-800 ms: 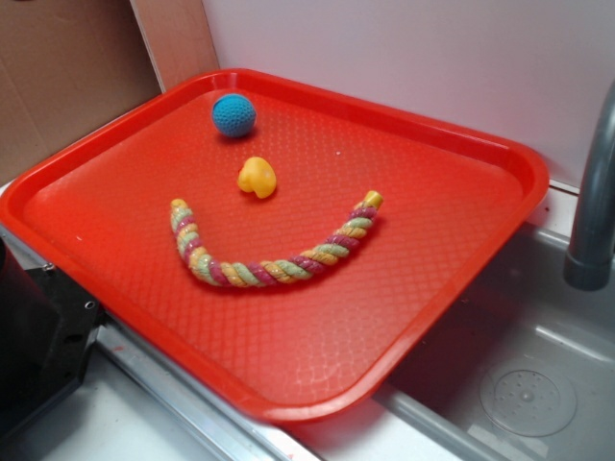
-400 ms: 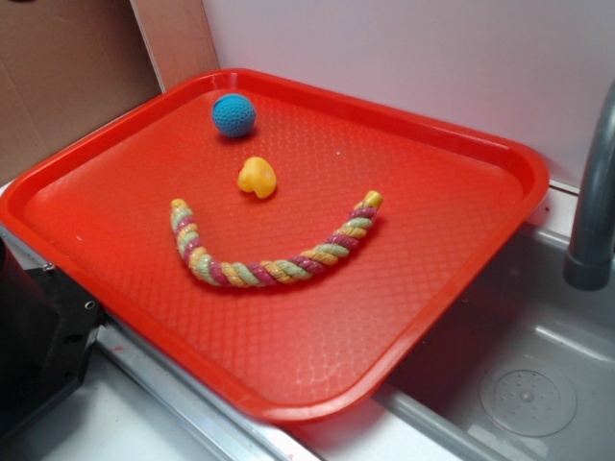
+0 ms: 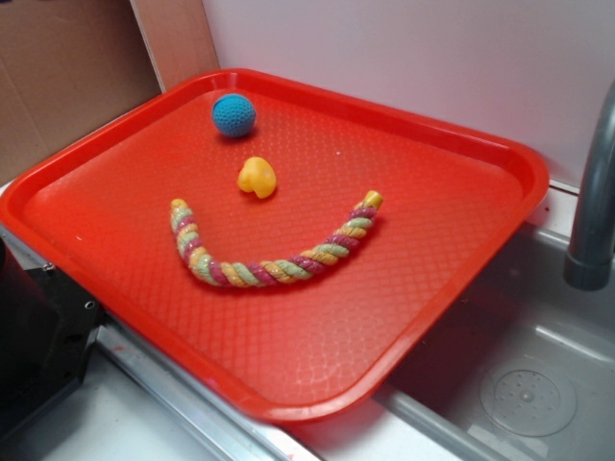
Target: Grab the blue ball.
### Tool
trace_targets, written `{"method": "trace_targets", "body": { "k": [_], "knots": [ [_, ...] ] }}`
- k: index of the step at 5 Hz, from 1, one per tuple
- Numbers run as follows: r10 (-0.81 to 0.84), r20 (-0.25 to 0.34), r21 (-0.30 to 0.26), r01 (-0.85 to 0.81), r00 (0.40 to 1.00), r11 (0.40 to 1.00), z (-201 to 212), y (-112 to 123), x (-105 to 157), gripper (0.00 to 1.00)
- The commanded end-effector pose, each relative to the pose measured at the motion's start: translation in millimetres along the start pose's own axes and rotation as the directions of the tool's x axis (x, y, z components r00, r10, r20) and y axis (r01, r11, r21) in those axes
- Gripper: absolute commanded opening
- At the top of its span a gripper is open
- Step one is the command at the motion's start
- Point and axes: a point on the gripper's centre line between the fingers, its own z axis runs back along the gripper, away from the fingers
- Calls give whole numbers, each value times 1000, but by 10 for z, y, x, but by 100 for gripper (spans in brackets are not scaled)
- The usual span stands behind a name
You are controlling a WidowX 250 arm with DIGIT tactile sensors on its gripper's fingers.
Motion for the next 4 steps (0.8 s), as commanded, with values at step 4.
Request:
{"method": "trace_targets", "body": {
  "k": [4],
  "knots": [
    [474, 397, 64, -539, 786, 840, -1000, 621, 1140, 100]
  ]
}}
